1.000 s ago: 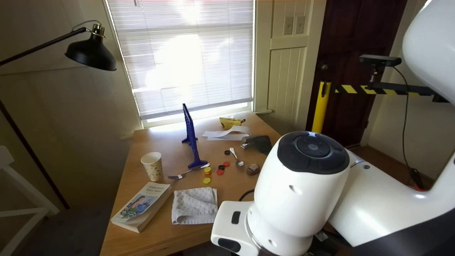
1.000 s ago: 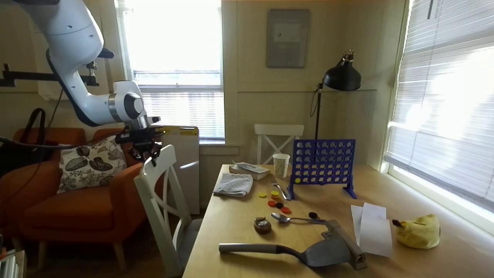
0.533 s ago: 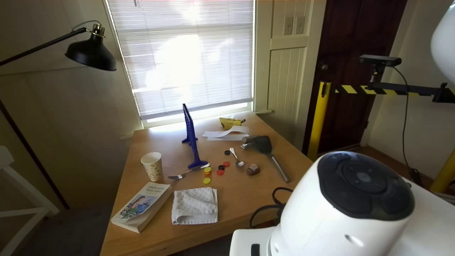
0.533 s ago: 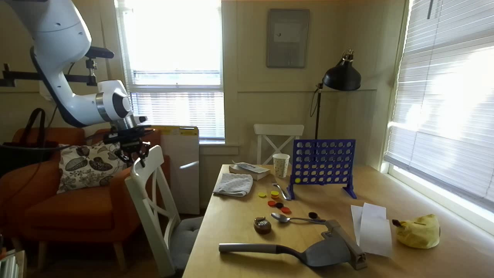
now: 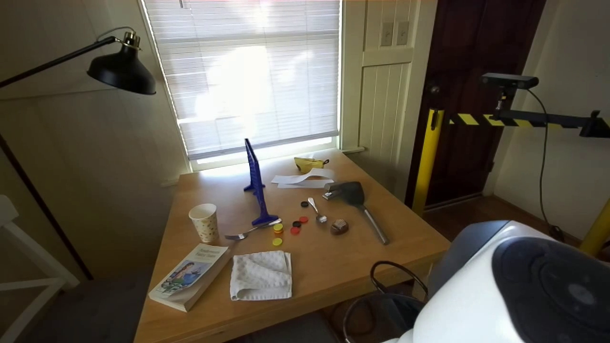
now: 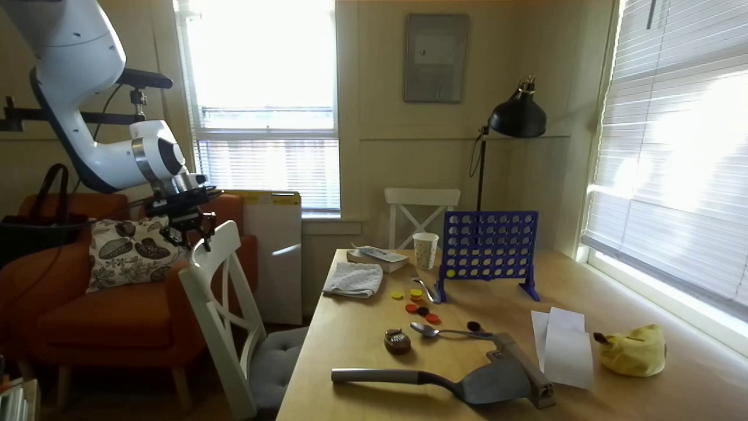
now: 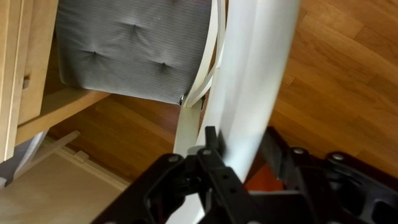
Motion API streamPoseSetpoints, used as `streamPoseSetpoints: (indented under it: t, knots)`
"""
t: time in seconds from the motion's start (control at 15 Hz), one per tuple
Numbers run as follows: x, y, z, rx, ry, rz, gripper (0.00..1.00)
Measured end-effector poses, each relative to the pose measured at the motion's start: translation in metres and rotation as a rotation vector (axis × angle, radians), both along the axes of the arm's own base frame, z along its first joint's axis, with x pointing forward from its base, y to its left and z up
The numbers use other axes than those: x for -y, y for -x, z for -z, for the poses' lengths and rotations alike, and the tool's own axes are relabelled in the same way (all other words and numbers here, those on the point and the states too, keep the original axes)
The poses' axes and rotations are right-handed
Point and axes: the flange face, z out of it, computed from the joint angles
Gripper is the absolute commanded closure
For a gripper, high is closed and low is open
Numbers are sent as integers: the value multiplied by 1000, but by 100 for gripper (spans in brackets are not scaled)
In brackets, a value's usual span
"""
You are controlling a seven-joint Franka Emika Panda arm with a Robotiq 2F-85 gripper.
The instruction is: Pull out the chair
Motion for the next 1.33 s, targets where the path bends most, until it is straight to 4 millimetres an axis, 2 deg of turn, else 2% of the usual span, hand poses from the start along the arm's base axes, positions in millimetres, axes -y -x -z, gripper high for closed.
streamPoseSetpoints:
  t: [0.13, 0.27, 0.47, 0.6, 0.73, 1.0, 1.33]
  knots:
    - [-8, 9, -8, 25, 17, -48, 11]
    - [-21, 21, -21, 54, 16, -96, 0]
    - [-47, 52, -50, 98, 1, -169, 0]
    - [-50, 61, -69, 121, 22, -171, 0]
    - [-39, 55, -85, 142, 47, -134, 0]
    - [1, 22, -104, 147, 60, -13, 0]
    - [41, -4, -142, 62, -46, 130, 0]
